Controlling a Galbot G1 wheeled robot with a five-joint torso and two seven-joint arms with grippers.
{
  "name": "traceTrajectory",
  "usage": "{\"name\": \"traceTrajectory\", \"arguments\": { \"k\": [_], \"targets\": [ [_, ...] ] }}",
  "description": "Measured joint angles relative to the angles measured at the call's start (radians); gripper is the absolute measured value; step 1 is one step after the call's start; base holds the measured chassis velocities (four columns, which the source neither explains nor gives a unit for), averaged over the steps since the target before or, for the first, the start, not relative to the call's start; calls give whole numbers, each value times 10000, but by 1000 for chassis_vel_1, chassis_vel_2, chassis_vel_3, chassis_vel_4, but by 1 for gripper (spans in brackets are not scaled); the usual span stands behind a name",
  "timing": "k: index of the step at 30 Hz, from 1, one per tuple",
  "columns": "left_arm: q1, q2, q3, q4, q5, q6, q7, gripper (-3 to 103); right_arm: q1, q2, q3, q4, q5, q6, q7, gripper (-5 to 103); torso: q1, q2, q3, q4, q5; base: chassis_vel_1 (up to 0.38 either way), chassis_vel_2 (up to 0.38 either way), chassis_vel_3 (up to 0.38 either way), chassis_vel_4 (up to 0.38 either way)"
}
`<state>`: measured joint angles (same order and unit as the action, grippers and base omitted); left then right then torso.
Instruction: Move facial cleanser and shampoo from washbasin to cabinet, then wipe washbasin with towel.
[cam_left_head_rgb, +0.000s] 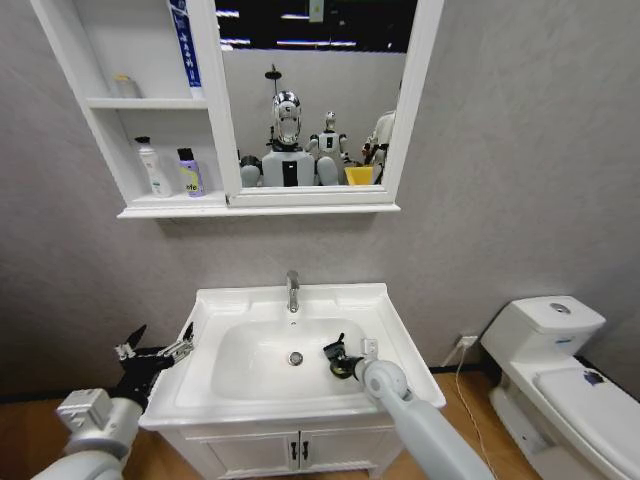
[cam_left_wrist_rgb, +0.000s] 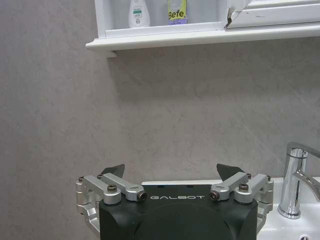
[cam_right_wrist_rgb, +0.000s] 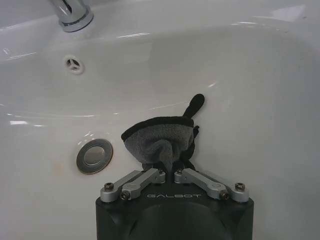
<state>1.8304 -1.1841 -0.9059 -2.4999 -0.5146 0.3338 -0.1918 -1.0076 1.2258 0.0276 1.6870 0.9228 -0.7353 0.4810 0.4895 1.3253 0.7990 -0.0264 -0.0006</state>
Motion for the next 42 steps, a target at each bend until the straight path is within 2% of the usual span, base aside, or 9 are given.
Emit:
{"name": "traceTrajectory", "arguments": {
  "k": [14,29,35,42],
  "targets": [
    [0,0,0,0,0,0,0,100,866,750,-1030,-1036,18,-1,-477,3,1,0,0,1,1,0,0,0,0],
    [0,0,0,0,0,0,0,100,1727,1315,-1821,-1722,-2,8,-1551,3,1,0,0,1,1,0,0,0,0],
    [0,0,0,0,0,0,0,100,2087,1579,-2080,-2453,-458,428,-2232,3,1,-1,1,2,1,0,0,0,0],
    [0,0,0,0,1,0,0,100,2132,1725,-2254,-2712,-564,575,-2289,3,1,0,0,2,2,0,0,0,0]
  ]
}}
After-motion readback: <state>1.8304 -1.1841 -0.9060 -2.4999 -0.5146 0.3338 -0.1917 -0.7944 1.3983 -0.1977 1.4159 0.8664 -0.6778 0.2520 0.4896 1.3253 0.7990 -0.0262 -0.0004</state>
